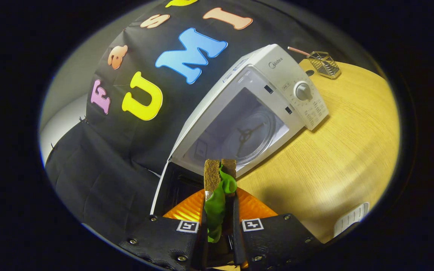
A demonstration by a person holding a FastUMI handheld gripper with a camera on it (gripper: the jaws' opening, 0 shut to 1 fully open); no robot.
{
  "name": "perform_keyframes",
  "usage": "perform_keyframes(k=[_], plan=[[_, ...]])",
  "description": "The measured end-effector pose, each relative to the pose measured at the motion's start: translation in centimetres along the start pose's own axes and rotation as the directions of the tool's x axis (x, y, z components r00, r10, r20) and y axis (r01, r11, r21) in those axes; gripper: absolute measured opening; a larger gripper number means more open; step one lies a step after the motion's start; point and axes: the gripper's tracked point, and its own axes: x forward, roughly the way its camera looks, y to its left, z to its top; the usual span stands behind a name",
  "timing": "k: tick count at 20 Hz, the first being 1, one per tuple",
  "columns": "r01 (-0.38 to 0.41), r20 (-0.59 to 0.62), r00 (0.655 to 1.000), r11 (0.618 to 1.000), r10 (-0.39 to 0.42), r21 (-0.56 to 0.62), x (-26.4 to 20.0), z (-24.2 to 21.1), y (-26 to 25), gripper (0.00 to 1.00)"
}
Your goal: Open the microwave, put the food inside, and close the microwave door.
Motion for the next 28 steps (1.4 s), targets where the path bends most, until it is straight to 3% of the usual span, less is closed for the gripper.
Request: perform_keyframes(k=[14,22,26,28], plan=[[0.030,0.270,0.961,0.993,-0.061,0.117,13.6,6.2,-2.2,0.27],[0.115,0.301,0.940,0.979,-0.161,0.167,18.2,7.2,-5.3,0.27],[0.225,0.280,0.928,0.968,-0.247,0.107,17.8,6.8,-6.8,0.44],[0.302,0.266,0.916,0.952,-0.302,0.041,16.9,6.1,-7.9,0.80]])
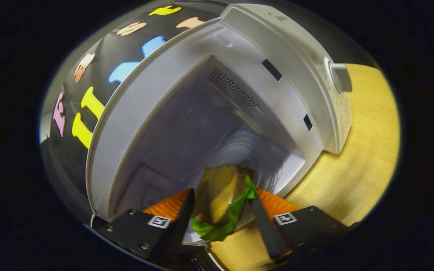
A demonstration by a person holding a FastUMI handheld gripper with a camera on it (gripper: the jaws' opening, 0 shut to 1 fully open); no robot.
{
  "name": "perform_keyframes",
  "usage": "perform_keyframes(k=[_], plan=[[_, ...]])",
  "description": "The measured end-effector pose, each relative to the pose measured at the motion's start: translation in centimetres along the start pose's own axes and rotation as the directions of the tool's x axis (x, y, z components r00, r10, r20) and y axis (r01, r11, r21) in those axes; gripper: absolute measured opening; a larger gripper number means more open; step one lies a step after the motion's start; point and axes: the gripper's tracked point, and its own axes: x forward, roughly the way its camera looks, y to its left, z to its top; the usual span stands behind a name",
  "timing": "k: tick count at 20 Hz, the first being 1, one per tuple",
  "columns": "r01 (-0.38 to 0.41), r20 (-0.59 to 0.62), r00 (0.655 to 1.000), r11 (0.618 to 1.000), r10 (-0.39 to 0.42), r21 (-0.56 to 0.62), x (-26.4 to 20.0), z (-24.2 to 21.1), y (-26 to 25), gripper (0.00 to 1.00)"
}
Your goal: Open the microwave, put the food inside, and close the microwave door.
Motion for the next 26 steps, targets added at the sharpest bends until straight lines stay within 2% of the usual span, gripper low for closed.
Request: perform_keyframes(k=[1,7,14,22,26], plan=[[0.009,0.003,1.000,1.000,-0.009,-0.028,-0.5,0.7,0.0,0.98],[0.007,-0.002,1.000,0.989,-0.007,-0.145,-4.4,2.4,-0.1,0.97],[-0.102,-0.015,0.995,0.942,0.102,-0.321,-13.2,4.1,2.1,0.97],[-0.264,-0.056,0.961,0.840,0.270,-0.474,-24.0,4.2,5.1,0.97],[-0.356,-0.095,0.925,0.756,0.367,-0.550,-28.7,3.3,7.6,0.97]])
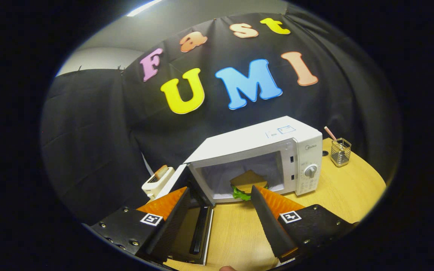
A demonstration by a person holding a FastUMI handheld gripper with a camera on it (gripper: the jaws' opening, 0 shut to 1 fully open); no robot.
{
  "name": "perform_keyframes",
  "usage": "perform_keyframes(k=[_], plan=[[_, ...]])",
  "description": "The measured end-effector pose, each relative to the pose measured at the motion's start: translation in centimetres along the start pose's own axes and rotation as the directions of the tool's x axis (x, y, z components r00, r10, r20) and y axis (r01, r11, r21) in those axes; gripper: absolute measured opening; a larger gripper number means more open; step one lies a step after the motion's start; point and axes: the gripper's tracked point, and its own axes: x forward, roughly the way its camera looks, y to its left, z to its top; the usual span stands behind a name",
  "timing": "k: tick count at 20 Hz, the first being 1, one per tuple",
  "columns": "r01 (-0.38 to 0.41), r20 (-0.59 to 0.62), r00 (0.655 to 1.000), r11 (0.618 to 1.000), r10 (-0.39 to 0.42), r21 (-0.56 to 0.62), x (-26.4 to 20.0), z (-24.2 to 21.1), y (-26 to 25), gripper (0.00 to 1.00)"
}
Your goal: Open the microwave, put the food inside, and close the microwave door.
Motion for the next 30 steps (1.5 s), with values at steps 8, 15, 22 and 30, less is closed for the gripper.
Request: perform_keyframes(k=[8,15,22,30], plan=[[-0.261,-0.007,0.965,0.961,0.261,-0.093,-4.6,-0.5,10.1,0.97],[-0.487,-0.117,0.873,0.859,0.473,-0.161,-7.1,-5.6,17.9,0.97],[-0.615,-0.257,0.782,0.772,0.568,-0.161,-9.0,-11.3,21.8,0.97],[-0.602,-0.380,0.772,0.778,0.509,-0.180,-7.9,-18.1,21.0,0.36]])
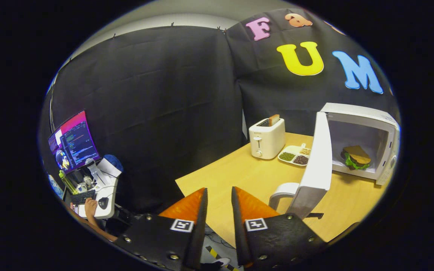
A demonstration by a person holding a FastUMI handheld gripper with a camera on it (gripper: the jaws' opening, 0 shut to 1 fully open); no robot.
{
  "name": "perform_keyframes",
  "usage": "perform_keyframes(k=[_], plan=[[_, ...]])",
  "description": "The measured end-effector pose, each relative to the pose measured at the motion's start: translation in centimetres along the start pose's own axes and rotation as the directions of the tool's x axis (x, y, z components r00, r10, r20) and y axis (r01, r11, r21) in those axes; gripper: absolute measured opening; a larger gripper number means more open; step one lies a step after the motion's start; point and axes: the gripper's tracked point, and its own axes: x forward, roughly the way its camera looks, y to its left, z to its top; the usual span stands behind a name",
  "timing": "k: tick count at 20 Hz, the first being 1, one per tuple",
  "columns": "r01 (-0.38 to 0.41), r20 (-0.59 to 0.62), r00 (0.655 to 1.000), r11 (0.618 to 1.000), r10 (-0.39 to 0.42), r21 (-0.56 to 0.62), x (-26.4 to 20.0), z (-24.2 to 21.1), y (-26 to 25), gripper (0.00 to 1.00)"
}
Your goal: Open the microwave, put the food inside, and close the microwave door.
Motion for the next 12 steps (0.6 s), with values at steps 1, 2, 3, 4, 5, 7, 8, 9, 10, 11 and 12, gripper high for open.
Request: perform_keyframes(k=[1,2,3,4,5,7,8,9,10,11,12], plan=[[-0.001,-0.023,1.000,1.000,0.001,0.001,0.6,-0.7,-0.2,0.30],[0.045,-0.022,0.999,0.999,-0.045,-0.009,0.9,-1.4,-1.1,0.30],[0.118,-0.002,0.993,0.993,-0.118,-0.014,1.4,-1.4,-2.6,0.16],[0.127,-0.006,0.992,0.992,-0.127,-0.006,0.2,-1.1,-3.1,0.02],[0.155,-0.005,0.988,0.988,-0.155,0.009,1.2,-1.4,-4.0,0.04],[0.167,0.002,0.986,0.985,-0.167,0.034,2.1,-1.3,-4.8,0.03],[0.169,0.003,0.986,0.985,-0.169,0.036,1.6,-1.4,-4.7,0.01],[0.175,0.002,0.984,0.984,-0.175,0.024,1.6,-1.4,-4.9,0.01],[0.183,0.004,0.983,0.983,-0.183,0.014,1.1,-1.3,-5.2,0.01],[0.186,0.001,0.983,0.982,-0.186,0.013,0.8,-1.6,-5.4,0.01],[0.186,-0.001,0.983,0.982,-0.186,0.021,0.4,-1.7,-5.6,0.01]])
